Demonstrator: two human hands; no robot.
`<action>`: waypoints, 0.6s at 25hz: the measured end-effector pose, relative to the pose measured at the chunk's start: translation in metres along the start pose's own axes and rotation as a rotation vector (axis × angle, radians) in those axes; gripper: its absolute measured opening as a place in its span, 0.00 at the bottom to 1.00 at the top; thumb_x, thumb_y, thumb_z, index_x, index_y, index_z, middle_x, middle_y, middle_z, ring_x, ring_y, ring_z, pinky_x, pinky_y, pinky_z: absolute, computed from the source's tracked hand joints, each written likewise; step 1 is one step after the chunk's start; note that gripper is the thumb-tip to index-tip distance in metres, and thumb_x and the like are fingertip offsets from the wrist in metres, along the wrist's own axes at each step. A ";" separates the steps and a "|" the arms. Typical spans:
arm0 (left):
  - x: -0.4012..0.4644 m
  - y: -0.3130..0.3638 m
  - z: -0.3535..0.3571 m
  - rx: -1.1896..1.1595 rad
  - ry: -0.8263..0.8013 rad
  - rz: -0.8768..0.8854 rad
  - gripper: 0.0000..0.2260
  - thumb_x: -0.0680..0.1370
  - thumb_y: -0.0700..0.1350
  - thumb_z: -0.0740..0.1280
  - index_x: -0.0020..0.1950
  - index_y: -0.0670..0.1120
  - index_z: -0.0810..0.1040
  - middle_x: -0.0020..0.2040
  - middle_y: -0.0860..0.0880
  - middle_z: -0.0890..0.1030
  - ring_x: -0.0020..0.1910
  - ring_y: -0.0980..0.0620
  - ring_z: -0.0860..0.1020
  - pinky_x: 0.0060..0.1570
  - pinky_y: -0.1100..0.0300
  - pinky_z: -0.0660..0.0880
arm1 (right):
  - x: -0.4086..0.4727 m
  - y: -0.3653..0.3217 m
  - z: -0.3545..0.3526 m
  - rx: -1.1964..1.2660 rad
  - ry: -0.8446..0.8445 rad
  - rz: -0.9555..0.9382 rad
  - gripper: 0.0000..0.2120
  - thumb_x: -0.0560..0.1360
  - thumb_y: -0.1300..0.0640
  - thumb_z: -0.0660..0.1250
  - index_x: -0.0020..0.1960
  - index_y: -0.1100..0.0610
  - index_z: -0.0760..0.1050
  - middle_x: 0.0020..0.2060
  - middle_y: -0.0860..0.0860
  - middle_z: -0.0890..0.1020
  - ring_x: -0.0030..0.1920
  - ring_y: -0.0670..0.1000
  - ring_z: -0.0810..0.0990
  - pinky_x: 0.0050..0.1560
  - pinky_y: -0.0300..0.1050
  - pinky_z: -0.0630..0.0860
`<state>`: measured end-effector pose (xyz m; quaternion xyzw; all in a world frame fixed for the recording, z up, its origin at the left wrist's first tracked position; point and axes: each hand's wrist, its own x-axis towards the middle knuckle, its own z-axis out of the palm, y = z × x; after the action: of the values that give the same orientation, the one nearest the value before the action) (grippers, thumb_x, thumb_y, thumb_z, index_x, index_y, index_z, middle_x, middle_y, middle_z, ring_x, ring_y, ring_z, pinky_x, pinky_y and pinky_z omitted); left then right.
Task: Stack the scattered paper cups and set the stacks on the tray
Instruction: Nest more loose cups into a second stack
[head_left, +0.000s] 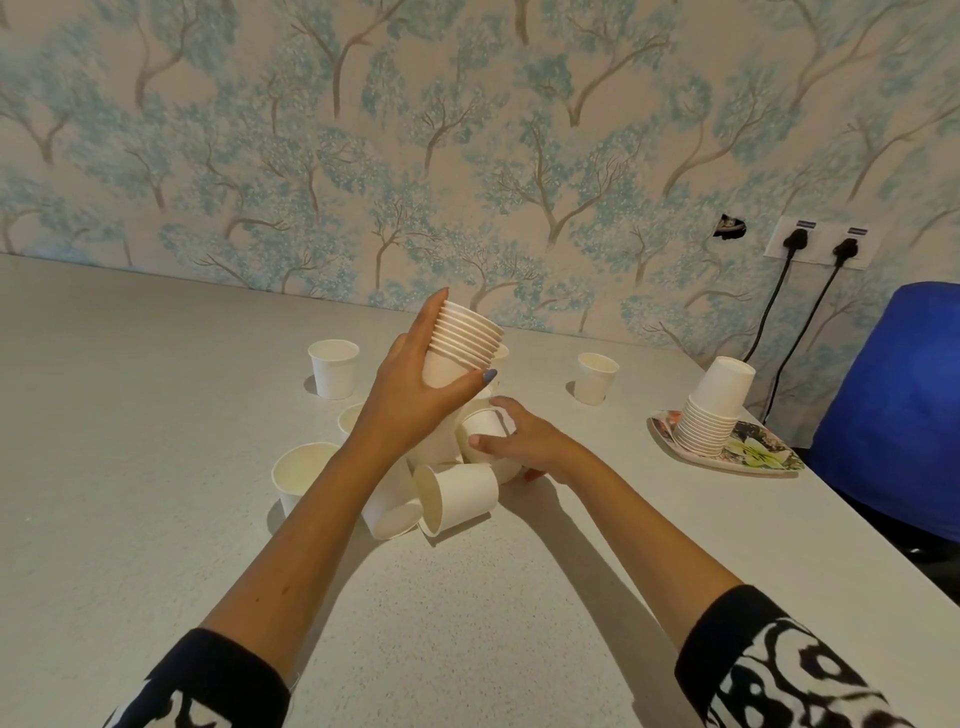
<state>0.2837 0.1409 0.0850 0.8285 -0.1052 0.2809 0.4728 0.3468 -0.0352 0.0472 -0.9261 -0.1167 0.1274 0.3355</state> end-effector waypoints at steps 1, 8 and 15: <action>-0.001 0.000 0.002 -0.001 -0.008 0.001 0.41 0.69 0.64 0.70 0.75 0.64 0.49 0.70 0.51 0.68 0.62 0.53 0.71 0.56 0.56 0.71 | 0.001 0.000 0.002 0.000 0.014 -0.025 0.35 0.71 0.42 0.69 0.73 0.43 0.55 0.70 0.51 0.68 0.61 0.53 0.70 0.55 0.52 0.76; -0.005 -0.001 0.006 -0.016 -0.038 0.015 0.40 0.67 0.67 0.69 0.73 0.68 0.49 0.68 0.52 0.69 0.60 0.52 0.72 0.56 0.54 0.72 | -0.006 -0.004 -0.015 0.336 0.449 -0.024 0.23 0.69 0.48 0.73 0.57 0.47 0.64 0.53 0.52 0.74 0.51 0.55 0.76 0.49 0.54 0.80; -0.006 0.001 0.014 -0.003 -0.116 0.029 0.41 0.68 0.66 0.69 0.74 0.65 0.50 0.69 0.54 0.67 0.57 0.58 0.69 0.49 0.62 0.67 | -0.039 -0.039 -0.068 0.904 0.630 -0.362 0.09 0.78 0.47 0.62 0.51 0.52 0.74 0.51 0.51 0.80 0.50 0.51 0.83 0.42 0.43 0.81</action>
<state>0.2832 0.1282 0.0769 0.8411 -0.1448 0.2390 0.4631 0.3261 -0.0584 0.1291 -0.6495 -0.1017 -0.1765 0.7326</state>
